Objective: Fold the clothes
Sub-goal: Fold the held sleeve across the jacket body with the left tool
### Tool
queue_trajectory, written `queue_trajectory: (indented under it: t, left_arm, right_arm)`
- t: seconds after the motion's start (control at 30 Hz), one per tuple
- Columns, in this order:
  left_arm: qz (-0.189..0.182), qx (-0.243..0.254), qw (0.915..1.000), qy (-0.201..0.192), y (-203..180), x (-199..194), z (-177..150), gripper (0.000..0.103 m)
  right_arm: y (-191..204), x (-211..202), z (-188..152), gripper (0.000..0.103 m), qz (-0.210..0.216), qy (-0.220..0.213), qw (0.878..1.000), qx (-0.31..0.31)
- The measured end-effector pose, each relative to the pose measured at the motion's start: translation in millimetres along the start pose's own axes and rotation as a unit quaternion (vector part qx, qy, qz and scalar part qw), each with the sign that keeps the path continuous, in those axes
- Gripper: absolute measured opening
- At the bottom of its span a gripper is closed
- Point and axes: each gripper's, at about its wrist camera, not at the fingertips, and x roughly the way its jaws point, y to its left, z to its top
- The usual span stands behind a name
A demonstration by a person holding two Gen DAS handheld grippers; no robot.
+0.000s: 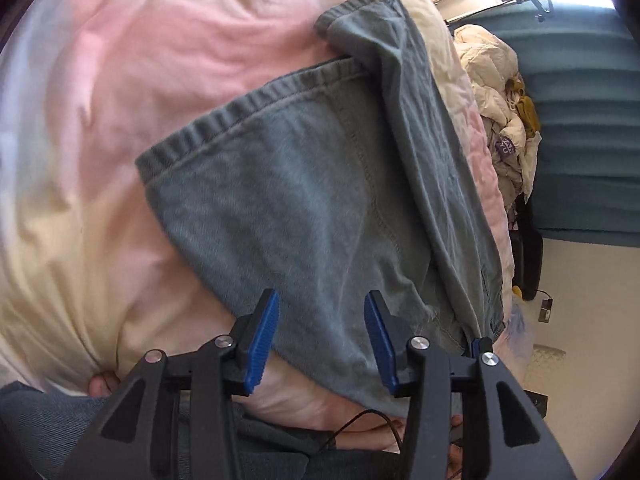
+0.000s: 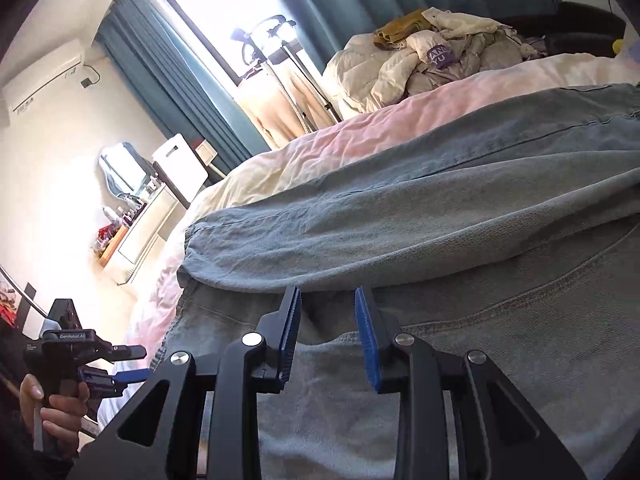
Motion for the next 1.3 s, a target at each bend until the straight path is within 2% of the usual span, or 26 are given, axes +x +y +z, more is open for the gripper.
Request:
queue_trajectory:
  t: [0.07, 0.13, 0.33, 0.43, 0.5, 0.57, 0.63, 0.7, 0.83, 0.9, 0.93, 1.0, 1.07, 1.2, 1.3]
  left_arm:
    - [0.016, -0.038, 0.9989, 0.02, 18.3, 10.0, -8.1, 0.045]
    - [0.018, -0.074, 0.9963, 0.04, 33.4, 21.7, -13.9, 0.045]
    - [0.023, -0.074, 0.9966, 0.026, 38.5, 35.4, -16.9, 0.045]
    - [0.006, -0.055, 0.9984, -0.009, 29.0, 34.4, -13.0, 0.045]
    - [-0.004, -0.05, 0.9987, -0.004, 26.1, 40.0, -9.6, 0.045]
    - [-0.022, -0.059, 0.998, -0.003, 29.2, 44.6, -6.7, 0.045]
    - [-0.044, -0.072, 0.9964, -0.001, 35.6, 46.9, -3.4, 0.045]
    - [-0.064, -0.089, 0.994, -0.002, 41.0, 46.3, -0.8, 0.04]
    - [-0.085, -0.104, 0.9909, -0.007, 41.3, 45.3, 1.8, 0.033]
    - [-0.093, -0.093, 0.9912, -0.007, 38.1, 46.0, 2.5, 0.03]
    - [-0.097, -0.086, 0.9916, -0.007, 36.4, 46.0, 3.2, 0.024]
    - [-0.107, -0.072, 0.9916, -0.007, 36.0, 45.4, 6.6, 0.02]
    - [-0.109, -0.066, 0.9918, -0.011, 35.9, 44.9, 10.0, 0.009]
    - [-0.105, -0.053, 0.9928, -0.022, 33.5, 42.8, 14.0, 0.005]
    - [-0.116, -0.077, 0.9901, -0.018, 38.8, 46.8, 22.4, 0.003]
  right_arm:
    - [-0.4, -10.8, -3.4, 0.028, -0.006, -0.005, 1.0, -0.002]
    - [-3.8, -24.6, -4.1, 0.028, -0.01, -0.01, 1.0, 0.004]
    - [-26.9, -89.1, -6.5, 0.028, -0.01, -0.064, 0.997, 0.043]
    - [-53.7, -126.9, -11.1, 0.03, 0.0, -0.086, 0.992, 0.091]
    - [-74.5, -153.1, -11.9, 0.03, 0.011, -0.092, 0.987, 0.132]
    - [-88.3, -186.1, -6.8, 0.031, -0.017, -0.106, 0.986, 0.13]
    - [-105.8, -217.8, -1.0, 0.037, -0.044, -0.12, 0.984, 0.128]
    - [-131.3, -245.7, 4.5, 0.041, -0.057, -0.129, 0.981, 0.134]
    - [-212.9, -278.4, 6.9, 0.044, -0.131, -0.132, 0.959, 0.215]
    - [-252.3, -281.4, 9.1, 0.044, -0.171, -0.118, 0.946, 0.248]
    - [-268.7, -279.3, 12.3, 0.044, -0.193, -0.104, 0.941, 0.258]
    - [-297.3, -274.9, 19.1, 0.044, -0.222, -0.092, 0.931, 0.275]
    - [-328.9, -270.1, 24.6, 0.044, -0.236, -0.09, 0.918, 0.306]
    - [-375.9, -269.4, 15.4, 0.044, -0.234, -0.124, 0.887, 0.379]
    - [-410.2, -269.4, 7.4, 0.045, -0.229, -0.151, 0.859, 0.432]
